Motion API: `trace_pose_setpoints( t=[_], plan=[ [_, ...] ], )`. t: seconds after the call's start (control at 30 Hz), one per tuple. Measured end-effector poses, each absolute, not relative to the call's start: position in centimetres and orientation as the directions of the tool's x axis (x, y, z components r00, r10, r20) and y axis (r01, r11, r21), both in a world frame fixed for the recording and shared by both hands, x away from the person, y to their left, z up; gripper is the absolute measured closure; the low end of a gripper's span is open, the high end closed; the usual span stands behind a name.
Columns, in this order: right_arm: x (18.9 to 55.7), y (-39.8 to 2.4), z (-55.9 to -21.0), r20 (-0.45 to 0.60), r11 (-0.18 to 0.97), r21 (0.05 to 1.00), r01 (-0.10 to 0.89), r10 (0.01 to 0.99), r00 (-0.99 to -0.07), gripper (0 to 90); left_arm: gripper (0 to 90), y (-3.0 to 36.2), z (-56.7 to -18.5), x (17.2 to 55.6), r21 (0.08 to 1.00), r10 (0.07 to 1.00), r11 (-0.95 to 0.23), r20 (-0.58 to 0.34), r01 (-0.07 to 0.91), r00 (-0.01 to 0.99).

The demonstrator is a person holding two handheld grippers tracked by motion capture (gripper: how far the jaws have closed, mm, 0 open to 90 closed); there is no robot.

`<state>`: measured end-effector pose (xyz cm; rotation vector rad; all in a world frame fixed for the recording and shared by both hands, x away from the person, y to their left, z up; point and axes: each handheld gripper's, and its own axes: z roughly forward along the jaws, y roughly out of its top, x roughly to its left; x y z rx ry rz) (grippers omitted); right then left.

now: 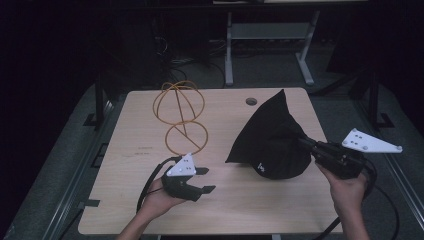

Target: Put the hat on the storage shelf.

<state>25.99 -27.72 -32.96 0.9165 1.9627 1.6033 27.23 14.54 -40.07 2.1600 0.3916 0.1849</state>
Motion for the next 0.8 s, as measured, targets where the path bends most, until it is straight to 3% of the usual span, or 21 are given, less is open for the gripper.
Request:
trace_pose_setpoints(
  t=[0.8],
  plan=[
    [29.0, -25.3, -28.2, 0.063, 0.156, 0.957, 0.247, 0.714, -0.697, 86.5, 37.0, 15.8, -41.7, 27.2, 0.815, 0.373, -0.533, -0.014, 0.226, 0.928]
  ],
)
